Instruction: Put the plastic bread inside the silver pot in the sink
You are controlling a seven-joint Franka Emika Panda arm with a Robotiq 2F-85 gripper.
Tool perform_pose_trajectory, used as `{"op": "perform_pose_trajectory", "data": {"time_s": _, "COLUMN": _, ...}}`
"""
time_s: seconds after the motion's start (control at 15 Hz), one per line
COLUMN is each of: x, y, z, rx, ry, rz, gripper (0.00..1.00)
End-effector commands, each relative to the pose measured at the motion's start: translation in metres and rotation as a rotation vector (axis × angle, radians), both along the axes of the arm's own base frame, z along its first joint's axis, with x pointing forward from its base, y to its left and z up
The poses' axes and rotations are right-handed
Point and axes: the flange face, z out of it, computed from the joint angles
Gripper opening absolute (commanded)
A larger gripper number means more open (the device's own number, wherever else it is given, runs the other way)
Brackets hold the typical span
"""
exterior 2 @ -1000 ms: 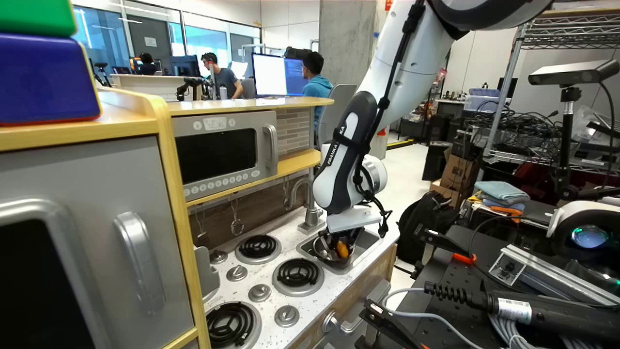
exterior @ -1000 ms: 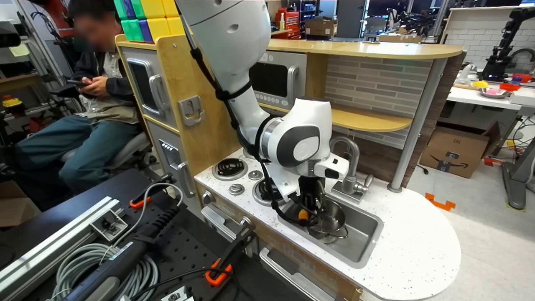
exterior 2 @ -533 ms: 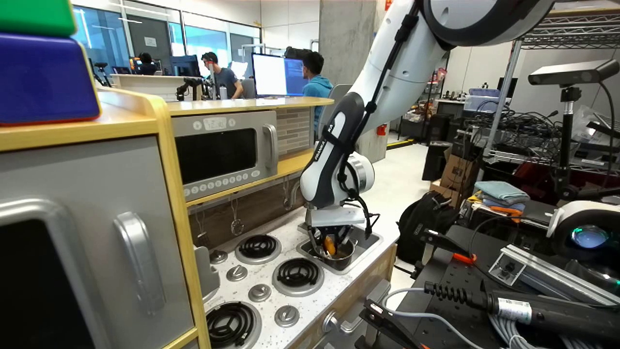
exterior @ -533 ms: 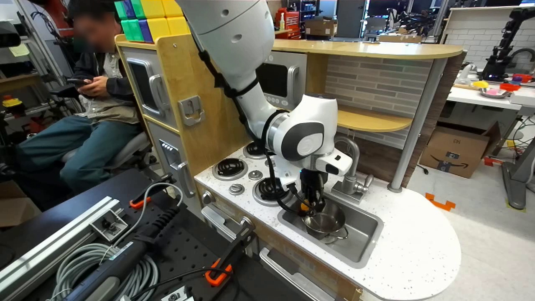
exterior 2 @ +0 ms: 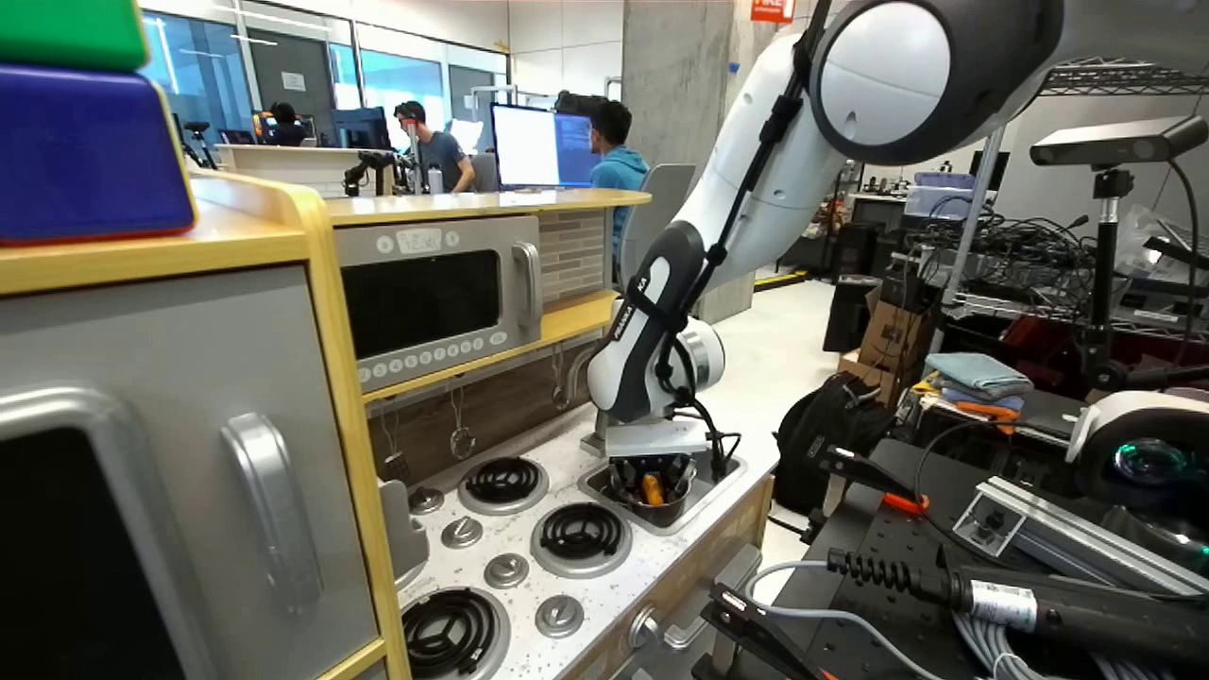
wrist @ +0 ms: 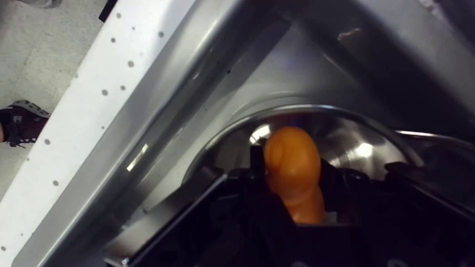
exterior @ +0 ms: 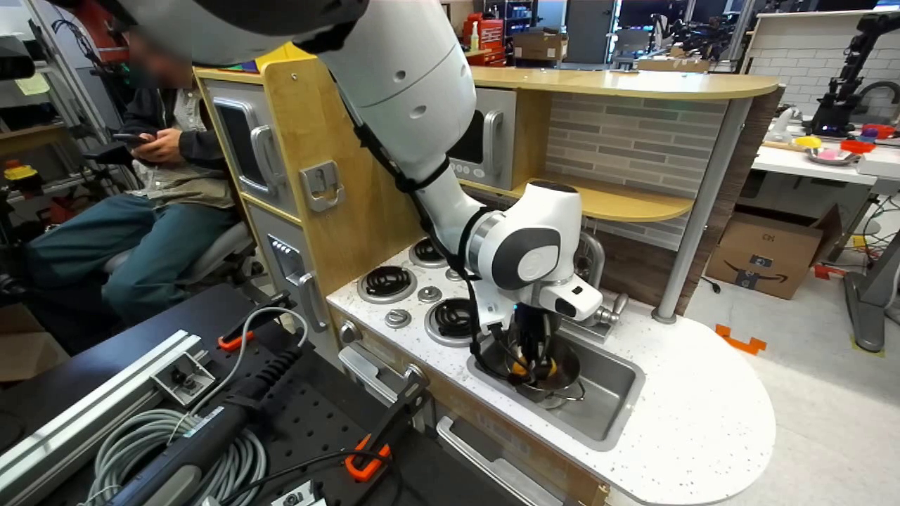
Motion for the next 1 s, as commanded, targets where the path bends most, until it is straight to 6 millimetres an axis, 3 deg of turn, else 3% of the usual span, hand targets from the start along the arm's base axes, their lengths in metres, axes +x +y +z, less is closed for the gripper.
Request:
{"op": "perform_pose_trajectory", "data": {"time_s": 0.0, "x": 0.008, "y": -0.001, "z": -0.011, "rx": 0.006, "ry": 0.039, "rz": -0.018, "gripper": 0.53}}
{"op": "perform_pose_trajectory", "data": {"time_s": 0.13, "x": 0.005, "y": 0.003, "z": -0.005, "rx": 0.008, "ry": 0.035, "rz": 0.01, "gripper": 0.54}}
{"op": "perform_pose_trajectory", "data": {"time_s": 0.53, "x": 0.001, "y": -0.001, "z": 0.042, "rx": -0.008, "ry": -0.112, "rz": 0.049, "gripper": 0.98}}
{"op": "perform_pose_trajectory", "data": {"time_s": 0.93, "x": -0.035, "y": -0.019, "z": 0.118, "rx": -0.028, "ry": -0.11, "rz": 0.206, "gripper": 1.0}}
